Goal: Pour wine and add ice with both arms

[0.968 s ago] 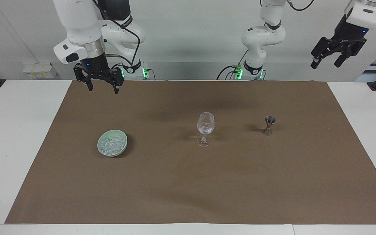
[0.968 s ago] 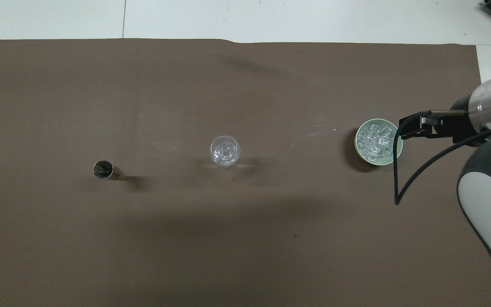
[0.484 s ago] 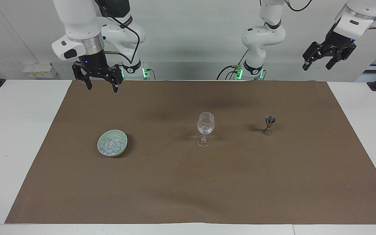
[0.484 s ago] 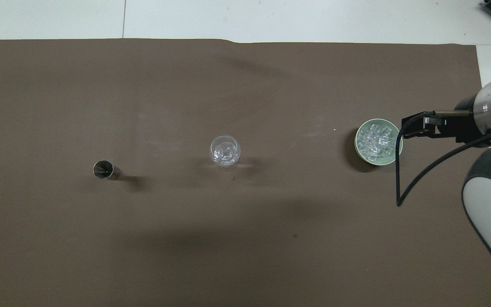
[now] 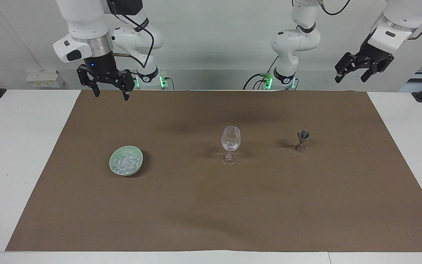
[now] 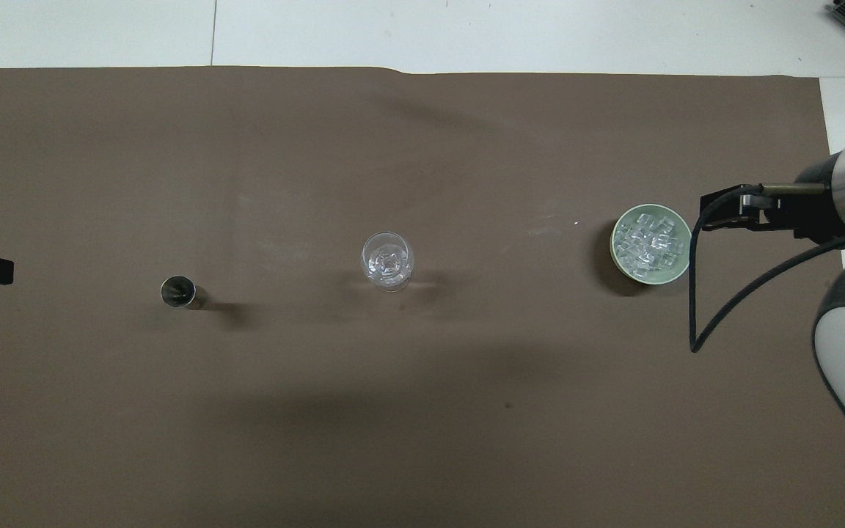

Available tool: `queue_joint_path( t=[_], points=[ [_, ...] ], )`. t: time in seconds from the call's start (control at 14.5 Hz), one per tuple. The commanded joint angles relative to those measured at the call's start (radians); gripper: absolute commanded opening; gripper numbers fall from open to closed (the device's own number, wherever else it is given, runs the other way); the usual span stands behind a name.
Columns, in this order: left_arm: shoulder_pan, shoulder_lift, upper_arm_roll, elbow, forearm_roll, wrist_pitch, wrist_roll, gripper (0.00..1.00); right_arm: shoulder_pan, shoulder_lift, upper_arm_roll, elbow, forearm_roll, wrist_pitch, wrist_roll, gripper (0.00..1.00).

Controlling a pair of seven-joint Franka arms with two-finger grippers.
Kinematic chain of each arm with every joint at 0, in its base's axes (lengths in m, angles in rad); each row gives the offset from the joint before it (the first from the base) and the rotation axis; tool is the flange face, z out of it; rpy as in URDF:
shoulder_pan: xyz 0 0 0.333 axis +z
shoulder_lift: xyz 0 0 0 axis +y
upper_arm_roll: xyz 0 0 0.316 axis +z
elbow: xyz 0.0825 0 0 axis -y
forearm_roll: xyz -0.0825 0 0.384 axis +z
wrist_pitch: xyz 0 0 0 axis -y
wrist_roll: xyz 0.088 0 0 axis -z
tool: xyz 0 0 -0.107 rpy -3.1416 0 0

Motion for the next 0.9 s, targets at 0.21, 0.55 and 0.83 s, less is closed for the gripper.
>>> queue_joint_path(
  t=[0.21, 0.55, 0.83],
  points=[
    [-0.004, -0.007, 0.006, -0.012, 0.013, 0.034, 0.016, 1.00, 0.064, -0.016, -0.068, 0.010, 0.026, -0.025, -0.012, 1.00],
    [0.003, -0.008, 0.008, -0.009, 0.013, 0.036, 0.014, 1.00, 0.111, -0.029, -0.126, 0.000, 0.070, -0.019, 0.017, 1.00],
    [-0.002, -0.011, 0.006, -0.015, 0.027, 0.034, 0.027, 1.00, 0.119, -0.029, -0.137, -0.004, 0.067, -0.024, 0.009, 1.00]
  ],
)
